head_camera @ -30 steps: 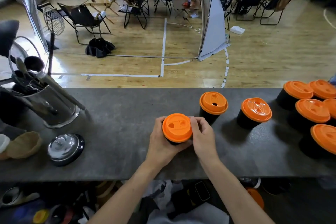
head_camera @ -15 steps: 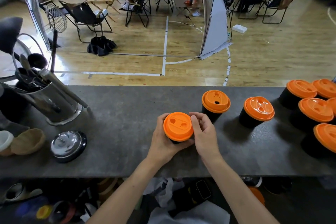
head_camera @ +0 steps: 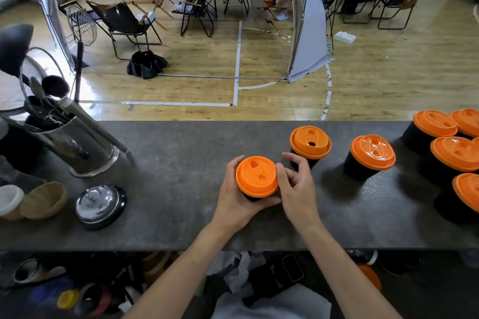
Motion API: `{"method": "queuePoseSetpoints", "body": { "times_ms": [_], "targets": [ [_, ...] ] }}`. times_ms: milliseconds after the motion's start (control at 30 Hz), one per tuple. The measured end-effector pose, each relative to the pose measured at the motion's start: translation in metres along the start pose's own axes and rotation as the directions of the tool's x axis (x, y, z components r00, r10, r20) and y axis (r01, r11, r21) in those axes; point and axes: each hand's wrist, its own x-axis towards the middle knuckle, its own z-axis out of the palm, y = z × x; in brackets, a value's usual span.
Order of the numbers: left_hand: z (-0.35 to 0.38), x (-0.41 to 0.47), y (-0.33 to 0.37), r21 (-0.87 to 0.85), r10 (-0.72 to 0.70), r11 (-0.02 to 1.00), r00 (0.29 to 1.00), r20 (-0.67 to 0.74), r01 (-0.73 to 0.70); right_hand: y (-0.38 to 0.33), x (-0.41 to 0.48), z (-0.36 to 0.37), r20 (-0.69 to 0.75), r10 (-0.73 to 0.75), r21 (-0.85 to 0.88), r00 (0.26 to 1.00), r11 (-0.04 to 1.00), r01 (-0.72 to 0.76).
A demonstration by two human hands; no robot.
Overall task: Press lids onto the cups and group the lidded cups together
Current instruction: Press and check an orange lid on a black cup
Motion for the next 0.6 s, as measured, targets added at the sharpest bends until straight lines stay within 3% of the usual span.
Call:
{"method": "queuePoseSetpoints", "body": {
  "times_ms": [67, 300, 600],
  "targets": [
    [0.001, 0.001, -0.002, 0.014, 0.015, 1.000, 1.000, -0.023, -0.015, 0.004, -0.003, 0.002, -0.004, -0.029, -0.030, 1.000, 0.999, 0.029],
    [-0.007, 0.005, -0.008, 0.010, -0.005, 1.000, 0.997, 0.078, 0.005, 0.001, 0.007, 0.002, 0.003, 0.139, 0.102, 0.990, 0.985, -0.139],
    [0.000, 0.001, -0.001, 0.007, 0.014, 1.000, 1.000, -0.005, -0.014, 0.008, 0.002, 0.000, -0.044, -0.062, -0.076, 0.997, 0.995, 0.058]
  ]
}}
